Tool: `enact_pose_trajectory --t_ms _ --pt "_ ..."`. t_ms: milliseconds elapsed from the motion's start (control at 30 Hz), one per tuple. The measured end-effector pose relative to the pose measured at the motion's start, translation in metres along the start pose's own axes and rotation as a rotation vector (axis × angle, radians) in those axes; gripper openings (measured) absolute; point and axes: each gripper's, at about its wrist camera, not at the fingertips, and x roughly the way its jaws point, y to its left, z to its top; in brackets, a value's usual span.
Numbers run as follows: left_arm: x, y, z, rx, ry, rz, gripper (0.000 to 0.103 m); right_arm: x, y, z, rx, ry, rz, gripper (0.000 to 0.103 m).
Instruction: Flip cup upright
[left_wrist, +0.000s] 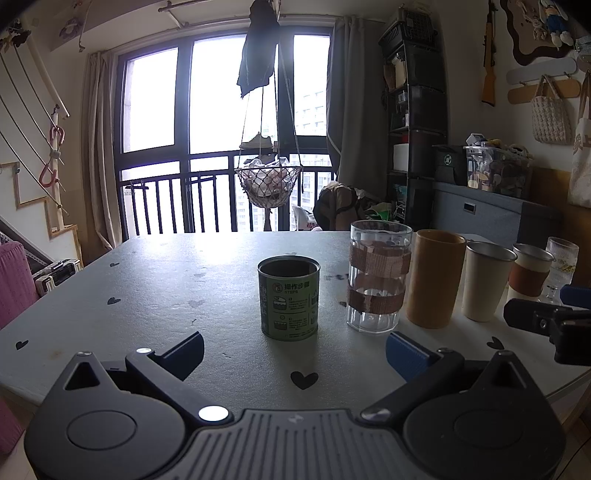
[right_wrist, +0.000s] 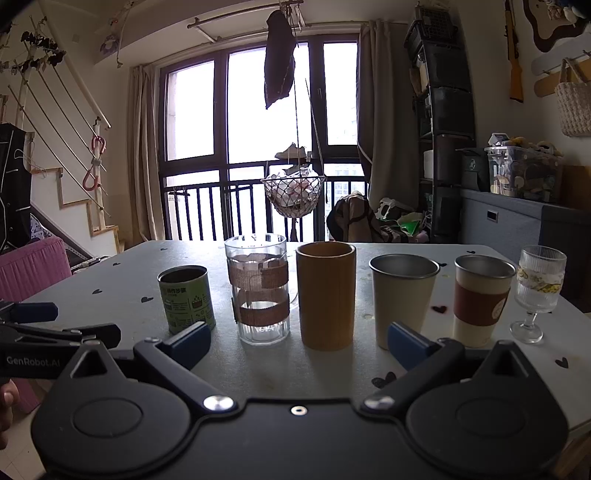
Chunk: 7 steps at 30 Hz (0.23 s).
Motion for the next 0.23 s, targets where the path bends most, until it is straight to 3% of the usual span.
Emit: enact_pose_trajectory --t_ms 233 --pt "0.0001 0.0 -0.0004 0.001 0.0 -0.001 0.103 -0.0003 -0.0003 -0.0006 0.0 0.0 -0.002 0.103"
